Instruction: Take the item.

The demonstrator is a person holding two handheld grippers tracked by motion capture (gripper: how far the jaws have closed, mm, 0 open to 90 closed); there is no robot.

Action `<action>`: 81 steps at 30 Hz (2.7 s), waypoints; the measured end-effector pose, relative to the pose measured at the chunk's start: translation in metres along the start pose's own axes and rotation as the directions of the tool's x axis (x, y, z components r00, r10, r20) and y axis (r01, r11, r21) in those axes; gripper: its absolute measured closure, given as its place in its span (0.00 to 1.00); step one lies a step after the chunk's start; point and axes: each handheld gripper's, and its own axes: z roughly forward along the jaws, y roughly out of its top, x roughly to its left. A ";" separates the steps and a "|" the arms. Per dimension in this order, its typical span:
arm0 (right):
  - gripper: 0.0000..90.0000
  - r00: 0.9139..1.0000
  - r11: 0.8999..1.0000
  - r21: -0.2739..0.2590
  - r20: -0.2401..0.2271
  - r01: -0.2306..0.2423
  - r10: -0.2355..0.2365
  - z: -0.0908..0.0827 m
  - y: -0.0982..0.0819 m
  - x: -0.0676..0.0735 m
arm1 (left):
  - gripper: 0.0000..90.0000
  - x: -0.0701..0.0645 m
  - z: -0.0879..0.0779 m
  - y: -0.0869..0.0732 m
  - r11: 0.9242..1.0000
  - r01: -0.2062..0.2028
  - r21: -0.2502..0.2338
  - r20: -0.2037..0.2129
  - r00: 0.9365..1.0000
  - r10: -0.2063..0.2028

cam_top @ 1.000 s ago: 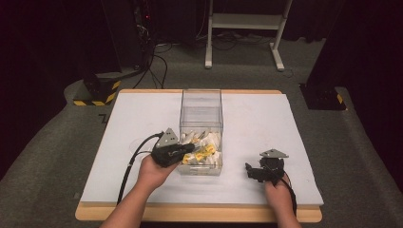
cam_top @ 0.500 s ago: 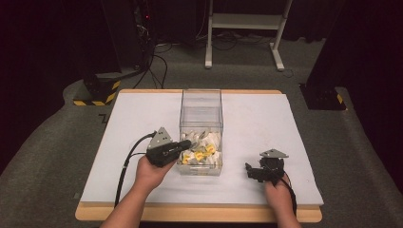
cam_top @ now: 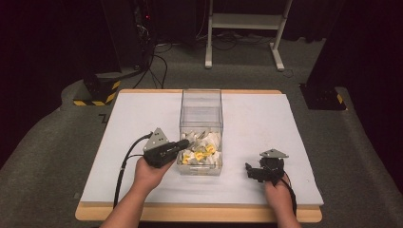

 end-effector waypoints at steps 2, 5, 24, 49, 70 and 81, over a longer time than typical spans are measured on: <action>0.13 1.000 1.000 -0.001 -0.001 0.002 -0.002 0.000 0.000 0.000 | 0.97 0.000 -0.002 0.001 1.000 0.007 -0.017 0.000 1.000 -0.007; 0.13 1.000 1.000 -0.002 -0.001 0.004 -0.004 0.000 0.000 0.000 | 0.97 0.002 -0.004 0.001 1.000 0.010 -0.026 -0.001 1.000 -0.010; 0.13 1.000 1.000 -0.003 -0.002 0.004 -0.004 0.000 0.000 0.000 | 0.97 0.011 -0.019 0.002 0.998 0.023 -0.060 -0.039 0.999 -0.026; 0.13 1.000 1.000 -0.002 -0.003 0.003 -0.003 0.000 0.000 0.000 | 0.97 0.034 -0.050 -0.010 0.994 0.059 -0.087 -0.122 0.990 -0.069; 0.13 1.000 1.000 -0.002 -0.003 0.003 -0.003 0.000 0.000 0.000 | 0.97 0.054 -0.077 -0.030 0.992 0.095 -0.085 -0.190 0.976 -0.110; 0.13 1.000 1.000 -0.002 -0.002 0.003 -0.003 0.000 0.000 0.000 | 0.97 0.065 -0.095 -0.043 0.988 0.122 -0.091 -0.225 0.964 -0.140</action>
